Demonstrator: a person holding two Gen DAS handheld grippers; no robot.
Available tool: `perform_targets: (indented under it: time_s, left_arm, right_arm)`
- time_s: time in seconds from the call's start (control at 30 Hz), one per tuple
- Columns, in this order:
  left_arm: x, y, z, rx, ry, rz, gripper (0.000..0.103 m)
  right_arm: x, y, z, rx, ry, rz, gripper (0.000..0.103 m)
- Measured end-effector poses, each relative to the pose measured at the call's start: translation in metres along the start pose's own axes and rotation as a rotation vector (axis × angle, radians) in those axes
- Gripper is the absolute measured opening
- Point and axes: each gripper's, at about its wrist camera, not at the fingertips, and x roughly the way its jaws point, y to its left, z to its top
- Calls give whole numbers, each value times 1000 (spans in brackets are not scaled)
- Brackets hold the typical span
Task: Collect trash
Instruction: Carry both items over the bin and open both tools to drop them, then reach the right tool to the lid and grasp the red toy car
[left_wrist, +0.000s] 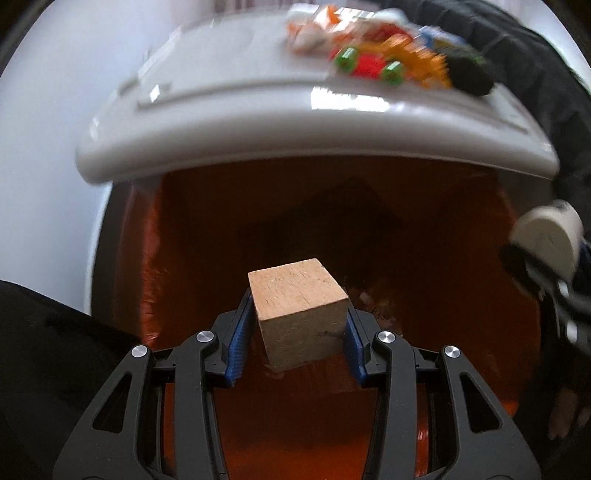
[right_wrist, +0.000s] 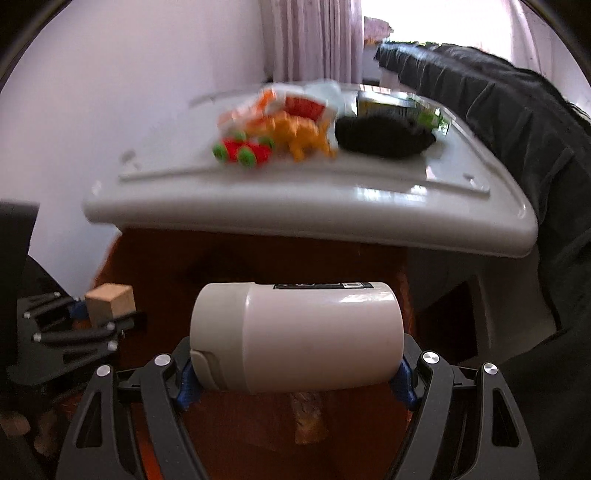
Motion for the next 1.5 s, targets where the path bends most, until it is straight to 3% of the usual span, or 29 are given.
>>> perform_targets:
  time_s: [0.1,0.3,0.53,0.57,0.63,0.67,1.27,1.5]
  left_arm:
    - [27,7,5,-46,62,25,42]
    - [51,10,-5,-36,149,52,42]
    - [51,8,-12,-25,156,67,44]
    - [50,7,-12,-25,156,70,49]
    - [49,4,-8,-21,151,109,85]
    - [46,3,-8,-18,132,129,87]
    - [40,-3,-9,31,93,150,87]
    - [38,1,1,12,79,132,87]
  right_arm:
    - [16,0,-3,7,65,-18,76]
    - [35,0,-9,34,158,21,76]
    - [40,4,-8,29,182,27,77]
    - [41,3,-6,31,190,24,77]
    - [43,3,-5,38,197,17,88]
    - [41,1,-4,49,187,10,89]
    - [30,-15,0,139,142,28,90]
    - [9,-15,20,118,32,73,90]
